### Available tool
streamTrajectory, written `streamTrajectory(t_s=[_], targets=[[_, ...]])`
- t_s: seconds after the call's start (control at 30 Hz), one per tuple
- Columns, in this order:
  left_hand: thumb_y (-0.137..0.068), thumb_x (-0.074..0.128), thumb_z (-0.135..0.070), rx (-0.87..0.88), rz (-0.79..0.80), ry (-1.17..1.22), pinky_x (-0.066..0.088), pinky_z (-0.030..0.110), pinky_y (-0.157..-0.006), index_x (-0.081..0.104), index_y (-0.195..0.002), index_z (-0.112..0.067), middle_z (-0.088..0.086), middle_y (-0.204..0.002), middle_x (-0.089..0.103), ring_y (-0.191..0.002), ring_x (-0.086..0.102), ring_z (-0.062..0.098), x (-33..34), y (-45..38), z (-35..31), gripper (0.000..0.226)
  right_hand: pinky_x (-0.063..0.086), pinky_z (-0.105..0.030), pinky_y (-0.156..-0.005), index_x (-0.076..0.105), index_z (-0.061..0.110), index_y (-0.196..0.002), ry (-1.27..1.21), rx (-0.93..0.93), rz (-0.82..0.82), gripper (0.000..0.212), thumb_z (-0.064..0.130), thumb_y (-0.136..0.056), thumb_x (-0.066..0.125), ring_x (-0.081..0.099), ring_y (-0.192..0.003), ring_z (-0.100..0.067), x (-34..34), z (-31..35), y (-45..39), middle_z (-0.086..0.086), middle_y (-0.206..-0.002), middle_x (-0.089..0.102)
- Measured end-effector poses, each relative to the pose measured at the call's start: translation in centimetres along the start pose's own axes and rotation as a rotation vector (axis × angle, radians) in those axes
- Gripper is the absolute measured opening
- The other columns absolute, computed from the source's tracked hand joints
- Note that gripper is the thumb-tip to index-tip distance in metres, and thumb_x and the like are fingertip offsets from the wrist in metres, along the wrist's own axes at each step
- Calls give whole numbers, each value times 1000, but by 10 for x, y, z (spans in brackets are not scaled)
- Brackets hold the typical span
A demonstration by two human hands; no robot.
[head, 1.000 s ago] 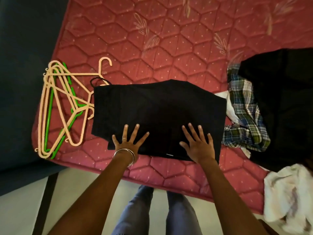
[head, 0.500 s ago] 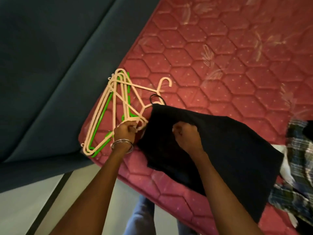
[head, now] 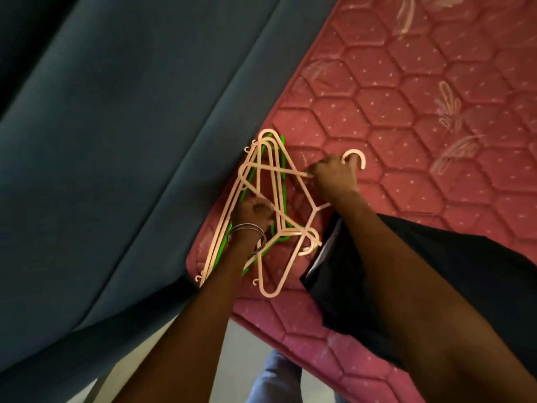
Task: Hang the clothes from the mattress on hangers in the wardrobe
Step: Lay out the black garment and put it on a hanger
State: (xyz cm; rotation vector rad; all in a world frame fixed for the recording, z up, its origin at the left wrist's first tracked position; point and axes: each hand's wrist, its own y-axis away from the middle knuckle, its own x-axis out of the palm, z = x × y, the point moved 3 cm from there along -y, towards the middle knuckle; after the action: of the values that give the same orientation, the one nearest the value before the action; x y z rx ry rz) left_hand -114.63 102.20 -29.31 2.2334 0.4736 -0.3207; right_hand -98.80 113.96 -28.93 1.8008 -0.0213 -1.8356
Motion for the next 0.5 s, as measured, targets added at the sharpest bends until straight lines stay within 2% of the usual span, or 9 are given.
streamTrajectory(t_s=[0.03,0.1,0.13,0.2,0.27,0.33,0.37,0.43,0.5], targets=[[-83,66,-4,10,-19,-1,51,22,-48,64,-88,-5,14,-84,66,-61,60,23,-1,-3,-1,5,25,-47,-105,68,24,-104,-17,-39,-16,24,34,-94,49,59,-103,-28,-7,3,-2,-4,-103,68],[-77,75,-15,129,-152,-15,55,33,-68,56,-87,-13,6,-77,65,-70,62,26,-8,-4,-6,21,36,-38,-94,72,23,-99,-145,-105,-77,22,33,-91,54,64,-91,-30,-18,5,-6,-7,-94,72],[-76,76,-18,217,-219,-10,53,31,-70,51,-91,-13,-1,-74,60,-70,60,23,-13,-1,-11,30,42,-35,-87,73,20,-97,-258,-122,-144,19,27,-88,57,66,-85,-31,-25,4,-7,-10,-90,73],[-77,75,-30,332,-289,65,49,24,-65,42,-101,-13,-6,-78,55,-68,58,14,-19,8,-22,44,48,-32,-72,76,15,-93,-515,-110,-219,17,15,-82,63,66,-73,-27,-42,1,-8,-10,-81,73],[-74,66,-49,326,-227,193,50,25,-65,44,-104,-19,-1,-84,62,-72,62,16,-21,8,-26,49,45,-27,-65,76,12,-91,-689,-45,-267,14,10,-79,69,60,-66,-16,-61,-6,-12,-3,-72,70],[-73,61,-53,303,-54,246,53,28,-73,53,-103,-24,2,-94,67,-83,66,17,-20,8,-29,42,33,-18,-54,76,9,-91,-747,40,-273,13,12,-79,73,54,-65,-9,-76,-12,-17,3,-63,61],[-77,63,-47,287,36,231,53,28,-76,58,-104,-23,4,-101,68,-87,67,15,-17,9,-30,36,29,-15,-50,76,8,-89,-776,89,-272,11,13,-79,74,51,-61,-3,-77,-16,-18,8,-57,56],[-91,59,-25,240,169,240,52,21,-68,61,-109,-11,10,-100,67,-78,67,8,-11,13,-34,23,30,-9,-46,73,12,-75,-879,183,-266,5,12,-77,77,46,-45,6,-72,-22,-17,16,-44,46],[-96,53,-17,247,152,236,50,24,-57,66,-98,-14,6,-73,66,-58,62,9,-8,17,-37,14,40,-20,-45,54,20,-54,-953,262,-256,35,12,-76,79,46,-37,5,-60,-29,-12,12,-36,44]])
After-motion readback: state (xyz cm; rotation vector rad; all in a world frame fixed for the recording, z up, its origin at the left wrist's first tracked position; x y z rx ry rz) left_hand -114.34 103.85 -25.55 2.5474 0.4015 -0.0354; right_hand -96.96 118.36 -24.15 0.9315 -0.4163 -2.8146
